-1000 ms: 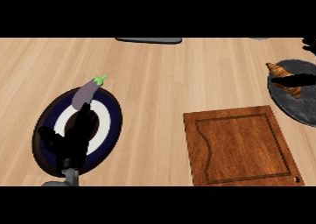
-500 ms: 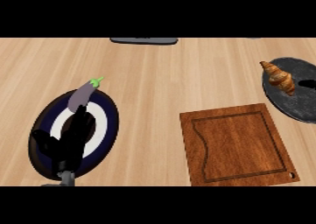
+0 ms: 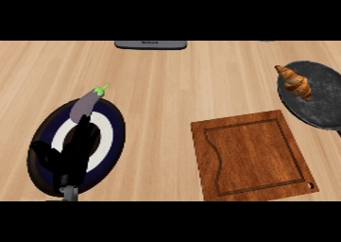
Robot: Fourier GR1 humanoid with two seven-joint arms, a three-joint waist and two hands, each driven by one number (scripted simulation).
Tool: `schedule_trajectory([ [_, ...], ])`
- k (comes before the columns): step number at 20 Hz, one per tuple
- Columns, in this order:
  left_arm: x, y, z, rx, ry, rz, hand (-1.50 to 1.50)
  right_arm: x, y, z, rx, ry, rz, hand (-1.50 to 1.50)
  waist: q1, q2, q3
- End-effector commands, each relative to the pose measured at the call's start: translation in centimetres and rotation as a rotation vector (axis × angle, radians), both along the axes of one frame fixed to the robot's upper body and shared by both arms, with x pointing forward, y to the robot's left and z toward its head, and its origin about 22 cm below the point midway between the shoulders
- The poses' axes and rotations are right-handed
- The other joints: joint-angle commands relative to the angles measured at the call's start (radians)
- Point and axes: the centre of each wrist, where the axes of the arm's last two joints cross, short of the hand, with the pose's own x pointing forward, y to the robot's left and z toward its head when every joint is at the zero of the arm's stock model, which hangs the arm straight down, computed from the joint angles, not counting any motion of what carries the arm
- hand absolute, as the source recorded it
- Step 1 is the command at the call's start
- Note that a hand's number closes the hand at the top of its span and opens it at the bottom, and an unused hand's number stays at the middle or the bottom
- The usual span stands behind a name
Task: Pick the croissant from the cutting board and place it in the pan
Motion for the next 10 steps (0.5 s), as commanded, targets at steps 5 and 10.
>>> schedule_trajectory([
  [5, -0.4, 0.6, -1.2, 0.001, 0.062, 0.008, 0.0, -3.3, -2.1, -1.4, 0.04, -0.037, 0.062, -1.5, -0.009, -0.003, -0.005],
  [10, -0.6, -0.7, -0.3, -0.01, 0.026, 0.003, 0.0, -4.0, -2.3, -1.9, 0.018, -0.03, 0.036, -1.5, -0.002, -0.002, -0.004],
])
